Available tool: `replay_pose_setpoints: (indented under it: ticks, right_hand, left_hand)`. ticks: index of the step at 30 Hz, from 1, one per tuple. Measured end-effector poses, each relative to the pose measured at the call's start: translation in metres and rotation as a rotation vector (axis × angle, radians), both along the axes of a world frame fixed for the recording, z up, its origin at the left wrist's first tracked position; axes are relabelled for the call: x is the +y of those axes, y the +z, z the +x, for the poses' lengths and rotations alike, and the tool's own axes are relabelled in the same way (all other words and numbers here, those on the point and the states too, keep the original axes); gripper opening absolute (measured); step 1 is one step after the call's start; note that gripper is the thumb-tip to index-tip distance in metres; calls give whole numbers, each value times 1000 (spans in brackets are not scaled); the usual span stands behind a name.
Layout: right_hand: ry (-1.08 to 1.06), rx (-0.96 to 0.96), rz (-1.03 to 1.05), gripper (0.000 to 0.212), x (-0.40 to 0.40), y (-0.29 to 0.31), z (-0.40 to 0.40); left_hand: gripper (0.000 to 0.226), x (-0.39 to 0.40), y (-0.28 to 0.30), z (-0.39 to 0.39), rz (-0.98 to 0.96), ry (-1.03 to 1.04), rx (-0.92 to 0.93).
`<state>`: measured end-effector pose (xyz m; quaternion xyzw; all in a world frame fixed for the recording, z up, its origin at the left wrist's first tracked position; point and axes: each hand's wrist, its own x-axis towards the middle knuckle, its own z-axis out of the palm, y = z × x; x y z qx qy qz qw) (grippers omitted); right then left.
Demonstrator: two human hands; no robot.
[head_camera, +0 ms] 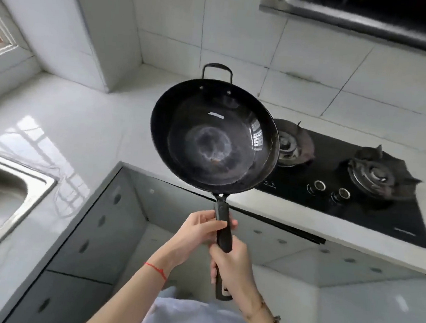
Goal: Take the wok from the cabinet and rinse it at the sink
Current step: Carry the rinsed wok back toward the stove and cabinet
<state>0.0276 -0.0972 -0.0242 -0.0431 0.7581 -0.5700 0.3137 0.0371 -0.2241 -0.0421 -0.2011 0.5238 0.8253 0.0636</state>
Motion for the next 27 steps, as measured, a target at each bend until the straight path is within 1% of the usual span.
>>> replay_pose_setpoints:
  ticks: [3, 8, 10, 12, 14, 16, 19, 23, 27]
  right_hand:
    - [-129, 20, 30, 21, 6, -2, 0]
    - [-361, 29, 59, 17, 9, -1, 6]
    - [-453, 41, 55, 15, 9, 2, 11]
    - [-548, 58, 59, 19, 10, 3, 16]
    - [-642, 61, 77, 24, 13, 2, 21]
    - [-731, 55, 101, 25, 18, 3, 26]
    - [-843, 49, 146, 24, 30, 1, 38]
    - [-986, 32, 186, 19, 53, -1, 57]
    - [-1112, 3, 179, 23, 89, -2, 75]
  left_hand:
    - [25, 9, -1, -16, -34, -99, -15]
    - [38, 19, -2, -38, -18, -292, -37]
    - [39, 22, -2, -45, -17, -393, -24]
    - [39, 29, 0, -49, -11, -492, -5]
    - [34, 38, 2, -51, -24, -591, 11]
    - [29, 48, 3, -52, -40, -680, 22]
    - [29, 68, 1, -51, -32, -811, 20]
    - [33, 105, -6, -43, 10, -925, -20]
    - [32, 152, -7, -32, -4, -1048, -32]
